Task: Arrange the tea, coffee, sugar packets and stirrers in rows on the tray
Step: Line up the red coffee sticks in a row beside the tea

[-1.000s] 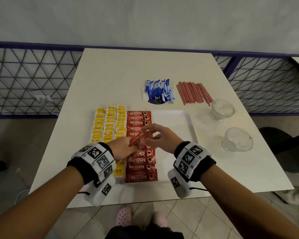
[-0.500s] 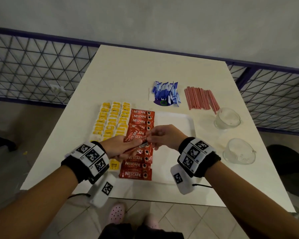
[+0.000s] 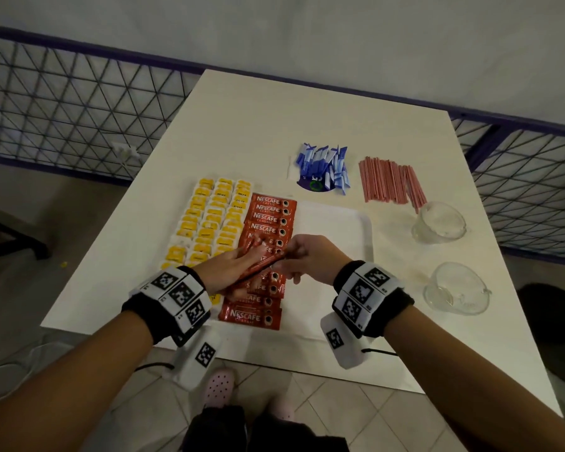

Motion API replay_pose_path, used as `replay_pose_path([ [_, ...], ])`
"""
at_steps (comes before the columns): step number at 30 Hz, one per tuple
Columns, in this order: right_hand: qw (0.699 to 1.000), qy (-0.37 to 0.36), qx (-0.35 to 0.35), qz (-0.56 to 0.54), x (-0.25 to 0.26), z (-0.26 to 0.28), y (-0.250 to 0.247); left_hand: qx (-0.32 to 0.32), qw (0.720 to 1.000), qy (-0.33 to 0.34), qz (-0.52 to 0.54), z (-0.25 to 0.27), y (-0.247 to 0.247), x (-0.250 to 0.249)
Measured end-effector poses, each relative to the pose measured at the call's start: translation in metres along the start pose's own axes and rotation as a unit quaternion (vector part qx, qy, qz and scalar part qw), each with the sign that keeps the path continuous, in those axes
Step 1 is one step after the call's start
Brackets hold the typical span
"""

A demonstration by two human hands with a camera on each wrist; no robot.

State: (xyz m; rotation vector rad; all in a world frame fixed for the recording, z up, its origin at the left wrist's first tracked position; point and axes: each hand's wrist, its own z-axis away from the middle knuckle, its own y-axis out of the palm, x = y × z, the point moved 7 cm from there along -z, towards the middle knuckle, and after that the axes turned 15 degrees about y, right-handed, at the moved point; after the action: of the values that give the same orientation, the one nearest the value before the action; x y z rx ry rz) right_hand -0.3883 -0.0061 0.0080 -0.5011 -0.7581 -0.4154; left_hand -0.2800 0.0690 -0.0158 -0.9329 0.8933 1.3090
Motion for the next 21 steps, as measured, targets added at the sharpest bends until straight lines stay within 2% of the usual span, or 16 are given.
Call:
replay_pose_path([
  [4,0.997,-0.054,-0.023,-0.047,0.003,0.003,-0.01,-0.038,0.996,-0.023,0.074,0.003,-0.01,0.007],
  [8,0.995,-0.07,-0.064,-0.014,-0.002,0.005,-0.016,-0.075,0.993,-0.007,0.092,0.003,-0.02,0.003],
  [17,0.999,0.017,-0.041,0.001,-0.02,-0.002,-0.013,-0.125,0.991,0.017,-0.039,-0.006,-0.04,0.006],
  [21,0.998,0.031,-0.038,0.043,-0.024,-0.004,-0.009,-0.133,0.99,0.036,-0.034,-0.005,-0.039,-0.001],
])
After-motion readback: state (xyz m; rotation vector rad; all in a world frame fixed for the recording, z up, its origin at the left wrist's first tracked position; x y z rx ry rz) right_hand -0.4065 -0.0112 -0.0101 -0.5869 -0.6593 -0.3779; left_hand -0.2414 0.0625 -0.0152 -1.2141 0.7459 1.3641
